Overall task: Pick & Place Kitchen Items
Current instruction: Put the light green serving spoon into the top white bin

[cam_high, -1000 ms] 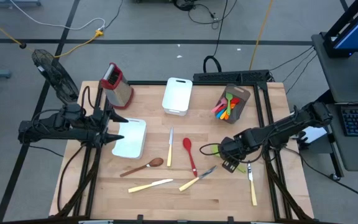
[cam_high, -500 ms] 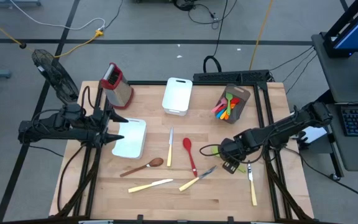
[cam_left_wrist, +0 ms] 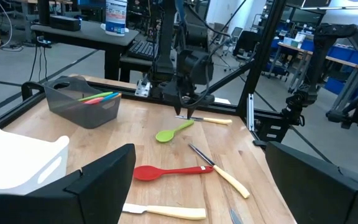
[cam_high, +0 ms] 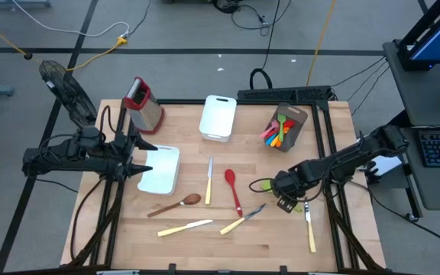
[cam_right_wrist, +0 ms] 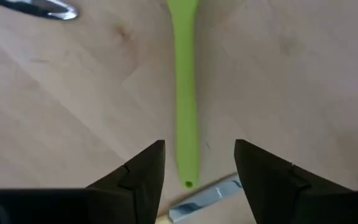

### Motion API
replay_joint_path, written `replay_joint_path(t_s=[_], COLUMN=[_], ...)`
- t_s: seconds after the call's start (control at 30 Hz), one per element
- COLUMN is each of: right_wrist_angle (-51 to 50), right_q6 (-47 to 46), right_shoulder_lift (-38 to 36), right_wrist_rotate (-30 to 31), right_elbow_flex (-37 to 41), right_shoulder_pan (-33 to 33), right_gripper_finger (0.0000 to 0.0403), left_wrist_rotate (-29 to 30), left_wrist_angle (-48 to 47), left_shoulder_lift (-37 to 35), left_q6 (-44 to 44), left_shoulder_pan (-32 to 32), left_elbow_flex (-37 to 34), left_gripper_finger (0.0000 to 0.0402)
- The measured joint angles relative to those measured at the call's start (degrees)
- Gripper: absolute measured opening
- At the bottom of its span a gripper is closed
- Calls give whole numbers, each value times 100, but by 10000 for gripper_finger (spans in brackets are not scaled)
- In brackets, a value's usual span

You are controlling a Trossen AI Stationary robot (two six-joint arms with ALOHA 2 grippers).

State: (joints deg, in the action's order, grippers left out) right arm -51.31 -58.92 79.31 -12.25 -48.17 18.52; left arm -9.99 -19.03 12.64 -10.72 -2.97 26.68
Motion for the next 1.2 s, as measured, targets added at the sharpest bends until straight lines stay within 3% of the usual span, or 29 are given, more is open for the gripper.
replay_joint_path(t_s=[0.7, 0.87, 1.0, 1.2], right_wrist_angle=[1605, 1601, 1538, 1462], right_q6=[-712, -1009, -1060, -1215], right_shoulder_lift=[-24, -20, -15, -15], right_wrist_rotate=[-150, -88, 35, 236], right_elbow_flex=[1033, 1192, 1291, 1380], right_shoulder_pan=[175, 255, 258, 260], right_gripper_finger=[183, 180, 151, 62], left_wrist_rotate=[1, -1, 1, 1], left_wrist_angle=[0, -2, -1, -1], left_shoulder_lift=[0, 0, -1, -1], left_q6=[0, -2, -1, -2], left_shoulder_pan=[0, 1, -1, 0], left_elbow_flex=[0, 0, 0, 1], left_gripper_finger=[367, 367, 367, 367])
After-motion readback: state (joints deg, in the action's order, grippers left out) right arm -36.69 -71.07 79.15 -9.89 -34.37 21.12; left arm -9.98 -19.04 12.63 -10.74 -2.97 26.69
